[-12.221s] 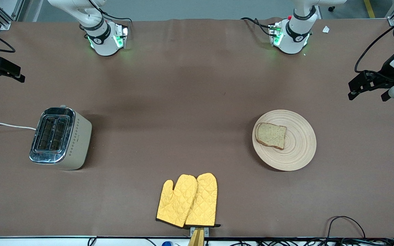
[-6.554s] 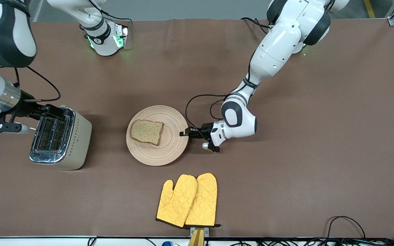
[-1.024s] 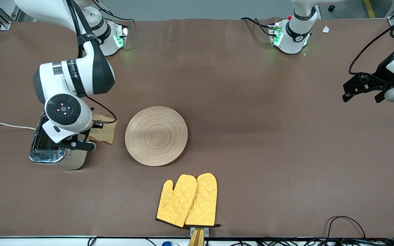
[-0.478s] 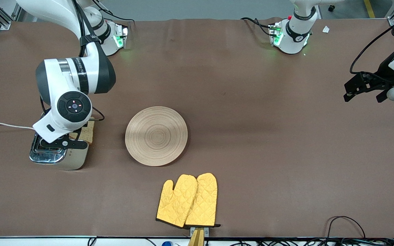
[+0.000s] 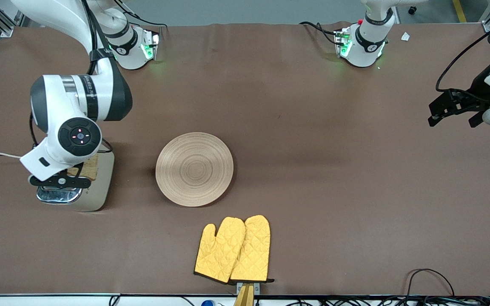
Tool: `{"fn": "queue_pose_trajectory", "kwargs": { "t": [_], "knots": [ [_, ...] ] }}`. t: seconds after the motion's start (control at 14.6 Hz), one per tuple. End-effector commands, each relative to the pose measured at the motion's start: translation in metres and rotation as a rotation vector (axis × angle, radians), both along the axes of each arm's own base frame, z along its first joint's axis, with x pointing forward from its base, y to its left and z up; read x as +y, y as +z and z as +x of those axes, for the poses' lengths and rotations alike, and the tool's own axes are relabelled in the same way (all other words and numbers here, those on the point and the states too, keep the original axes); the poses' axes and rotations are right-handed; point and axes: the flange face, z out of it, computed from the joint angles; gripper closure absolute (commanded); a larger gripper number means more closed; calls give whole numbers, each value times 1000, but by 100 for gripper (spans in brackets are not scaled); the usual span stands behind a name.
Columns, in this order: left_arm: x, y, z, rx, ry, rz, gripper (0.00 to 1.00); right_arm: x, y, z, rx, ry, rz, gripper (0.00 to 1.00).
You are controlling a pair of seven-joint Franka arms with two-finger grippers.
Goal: Move plate and put bread in toaster
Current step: 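Lift the bread with the right gripper and carry it above the toaster, then lower the bread into a toaster slot with the right gripper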
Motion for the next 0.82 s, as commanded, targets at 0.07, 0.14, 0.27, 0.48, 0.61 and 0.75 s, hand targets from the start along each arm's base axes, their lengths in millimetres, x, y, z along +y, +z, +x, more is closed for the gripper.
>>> {"fn": "queue_pose_trajectory", "kwargs": {
  "t": [0.07, 0.14, 0.27, 0.48, 0.61, 0.75],
  "knots": [
    [0, 6, 1, -11, 5, 9, 0, -11, 9, -3, 7, 11, -91, 100],
    [0, 6, 1, -11, 4, 8, 0, -13, 9, -3, 9, 12, -99, 100],
    [0, 6, 1, -11, 5, 7, 0, -15, 8, -2, 10, 12, -114, 100],
    [0, 7, 1, -12, 5, 7, 0, -16, 5, -2, 7, 2, -118, 100],
    [0, 7, 1, -13, 4, 9, 0, -17, -1, -3, 15, -5, -124, 100],
    [0, 7, 1, -13, 4, 11, 0, -19, -12, -4, 13, -26, -135, 100]
  ]
}}
